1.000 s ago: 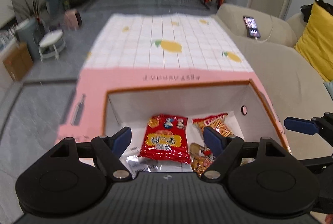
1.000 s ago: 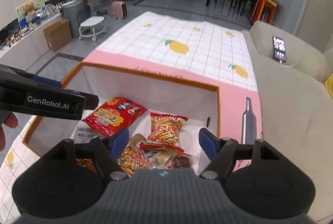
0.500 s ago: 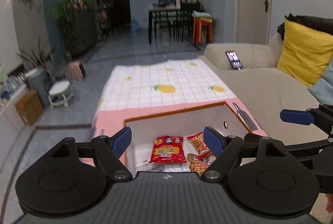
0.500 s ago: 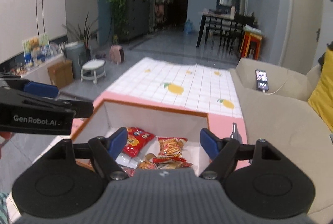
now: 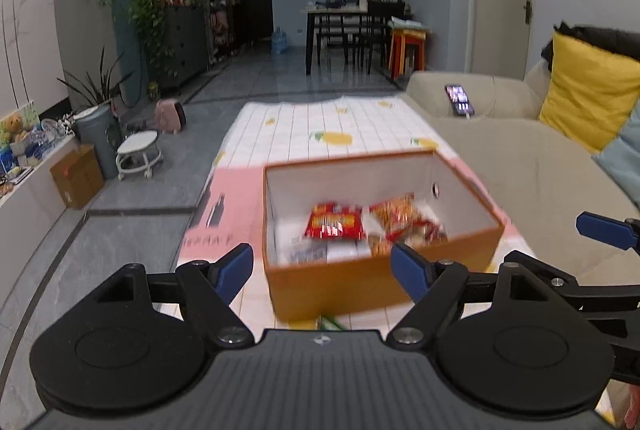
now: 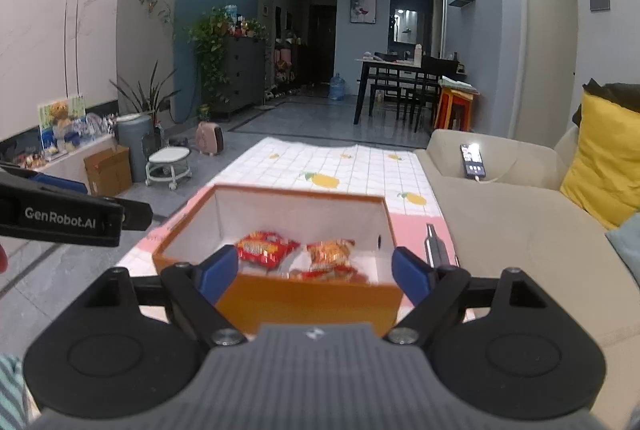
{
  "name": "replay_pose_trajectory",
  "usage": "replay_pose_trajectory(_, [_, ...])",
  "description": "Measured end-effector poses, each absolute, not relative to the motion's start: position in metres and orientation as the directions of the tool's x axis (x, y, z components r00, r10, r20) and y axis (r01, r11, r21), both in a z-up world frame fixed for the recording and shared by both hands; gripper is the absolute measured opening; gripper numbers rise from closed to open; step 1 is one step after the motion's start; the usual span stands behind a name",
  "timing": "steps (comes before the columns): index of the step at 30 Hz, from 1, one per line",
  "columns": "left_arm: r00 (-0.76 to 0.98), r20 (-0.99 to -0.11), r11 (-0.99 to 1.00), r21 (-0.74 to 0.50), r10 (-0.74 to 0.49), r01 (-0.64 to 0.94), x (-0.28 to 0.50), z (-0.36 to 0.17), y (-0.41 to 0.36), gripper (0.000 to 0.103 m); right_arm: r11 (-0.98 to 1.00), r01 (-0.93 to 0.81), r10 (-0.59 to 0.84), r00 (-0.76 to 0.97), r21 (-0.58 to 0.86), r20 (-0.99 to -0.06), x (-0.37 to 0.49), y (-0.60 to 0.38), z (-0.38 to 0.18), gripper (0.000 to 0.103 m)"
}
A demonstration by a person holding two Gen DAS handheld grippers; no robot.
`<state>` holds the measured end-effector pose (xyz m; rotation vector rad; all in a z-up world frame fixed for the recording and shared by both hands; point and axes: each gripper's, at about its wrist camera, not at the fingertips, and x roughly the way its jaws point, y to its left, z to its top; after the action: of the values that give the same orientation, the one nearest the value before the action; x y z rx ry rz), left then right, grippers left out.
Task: Organize snacks
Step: 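Release both bags and move both tools back toward the last snacks, then grasp the green sausage stick with left tool while right tool grasps the dark candy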
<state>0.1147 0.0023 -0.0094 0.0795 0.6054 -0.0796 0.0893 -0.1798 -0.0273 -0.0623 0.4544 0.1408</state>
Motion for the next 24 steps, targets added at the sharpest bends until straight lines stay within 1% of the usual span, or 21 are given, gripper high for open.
replay_pose_trajectory(4, [0.778, -0.625, 0.992, 0.041, -0.065, 0.116, 0.102, -0.025, 0.001, 0.091, 0.988, -0.153, 0.126, 0.864, -0.016, -0.488, 0.073, -0.178, -0.046, 0.081])
replay_pose_trajectory(8, [0.739, -0.671, 0.989, 0.059, -0.061, 0.135, 0.094, -0.043, -0.005, 0.090, 0.987, -0.160, 0.132, 0.836, -0.006, -0.533, 0.062, -0.176, -0.064, 0.081])
replay_pose_trajectory(11, [0.690, -0.722, 0.988, 0.054, -0.062, 0.146, 0.092, -0.059, -0.007, 0.087, 0.986, -0.169, 0.142, 0.804, 0.008, -0.577, 0.061, -0.175, -0.080, 0.081])
replay_pose_trajectory(16, [0.617, -0.782, 0.982, 0.032, -0.091, 0.186, 0.093, -0.079, -0.010, 0.085, 0.981, -0.191, 0.150, 0.751, 0.006, -0.643, 0.064, -0.169, -0.103, 0.081])
replay_pose_trajectory(19, [0.587, -0.802, 0.983, -0.003, -0.111, 0.182, 0.095, -0.086, -0.007, 0.084, 0.979, -0.204, 0.147, 0.734, -0.008, -0.663, 0.068, -0.166, -0.112, 0.081])
replay_pose_trajectory(24, [0.577, -0.808, 0.988, -0.039, -0.120, 0.151, 0.103, -0.093, -0.003, 0.083, 0.978, -0.206, 0.148, 0.717, -0.004, -0.682, 0.087, -0.167, -0.120, 0.080])
